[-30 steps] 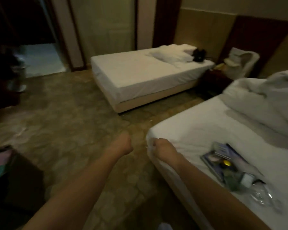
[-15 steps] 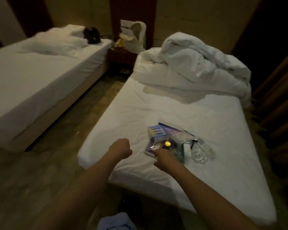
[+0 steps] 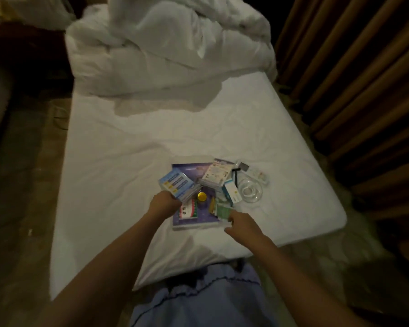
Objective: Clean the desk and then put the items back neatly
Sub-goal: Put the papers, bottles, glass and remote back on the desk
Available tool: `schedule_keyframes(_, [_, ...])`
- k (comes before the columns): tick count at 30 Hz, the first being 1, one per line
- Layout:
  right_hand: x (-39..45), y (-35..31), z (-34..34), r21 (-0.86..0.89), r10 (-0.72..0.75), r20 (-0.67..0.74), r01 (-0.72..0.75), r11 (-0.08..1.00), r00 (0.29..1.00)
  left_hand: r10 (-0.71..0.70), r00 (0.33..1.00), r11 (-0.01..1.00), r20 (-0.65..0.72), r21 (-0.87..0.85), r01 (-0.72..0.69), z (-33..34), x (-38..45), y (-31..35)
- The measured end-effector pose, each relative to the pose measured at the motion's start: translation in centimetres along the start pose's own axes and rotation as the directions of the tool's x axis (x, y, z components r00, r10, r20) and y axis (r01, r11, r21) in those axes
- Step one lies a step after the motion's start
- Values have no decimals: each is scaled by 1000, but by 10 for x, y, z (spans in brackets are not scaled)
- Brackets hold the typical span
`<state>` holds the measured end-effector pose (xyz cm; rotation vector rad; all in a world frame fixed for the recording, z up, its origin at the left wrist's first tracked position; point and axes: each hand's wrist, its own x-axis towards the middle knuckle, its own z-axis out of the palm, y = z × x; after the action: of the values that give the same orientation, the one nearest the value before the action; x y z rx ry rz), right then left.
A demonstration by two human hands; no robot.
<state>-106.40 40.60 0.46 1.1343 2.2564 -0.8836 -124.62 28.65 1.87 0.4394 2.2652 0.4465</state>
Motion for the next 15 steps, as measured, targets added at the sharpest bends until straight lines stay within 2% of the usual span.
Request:
schedule_keyframes(6, [78,3,-12,245,158,0,-153,957,988,-149,983,980,105,-117,161,24,59,8])
schedule_keyframes(8, [111,1,-15,302,204,11,-197,933,979,-229,964,942,131,-221,254,31,80,10])
schedule_keyframes(11, [158,-1,-17,377,266,33,-259,889,963,-367,913,787,177,-464,407,36,115,13])
schedule_keyframes(15, [209,1,-16,500,334,69,-322,804,940,-521,821,542,234,-652,530,48,161,11])
